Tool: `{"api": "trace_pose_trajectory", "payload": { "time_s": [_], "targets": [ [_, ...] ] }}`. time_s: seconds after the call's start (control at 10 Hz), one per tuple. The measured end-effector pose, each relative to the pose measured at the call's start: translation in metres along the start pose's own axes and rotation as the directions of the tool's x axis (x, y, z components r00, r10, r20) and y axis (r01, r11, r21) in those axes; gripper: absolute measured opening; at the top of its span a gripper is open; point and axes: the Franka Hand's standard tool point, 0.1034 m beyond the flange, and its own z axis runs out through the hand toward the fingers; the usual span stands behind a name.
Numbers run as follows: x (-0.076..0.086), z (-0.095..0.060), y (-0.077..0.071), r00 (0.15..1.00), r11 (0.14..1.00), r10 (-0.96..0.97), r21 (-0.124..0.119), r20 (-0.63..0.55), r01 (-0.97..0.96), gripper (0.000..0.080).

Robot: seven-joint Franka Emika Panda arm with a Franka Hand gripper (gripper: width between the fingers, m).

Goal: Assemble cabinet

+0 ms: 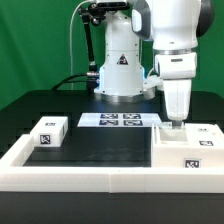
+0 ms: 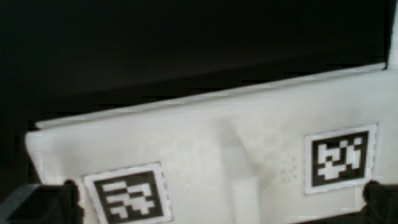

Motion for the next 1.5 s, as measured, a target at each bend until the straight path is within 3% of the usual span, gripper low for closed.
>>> {"api": "trace_pose_trajectory", "payload": {
  "time_s": [0.2, 0.3, 0.4, 0.6, 1.5],
  "targets": [
    [0.0, 0.006, -0.004, 1.0, 1.0, 0.002, 0.013, -0.001, -0.002, 0.0547],
    [0.0, 0.008, -0.005, 1.0, 1.0, 0.004, 0.018, -0.002, -0.004, 0.0347],
    [0.0, 0.009, -0.005, 1.0, 1.0, 0.006, 0.019, -0.002, -0.006, 0.0347],
    [0.001, 0.009, -0.003, 1.0, 1.0, 0.007, 0.013, -0.006, -0.007, 0.0074],
    [-0.011, 0.0, -0.005, 0.996, 0.996, 0.092, 0.0, 0.0, -0.092, 0.0073]
  ]
}}
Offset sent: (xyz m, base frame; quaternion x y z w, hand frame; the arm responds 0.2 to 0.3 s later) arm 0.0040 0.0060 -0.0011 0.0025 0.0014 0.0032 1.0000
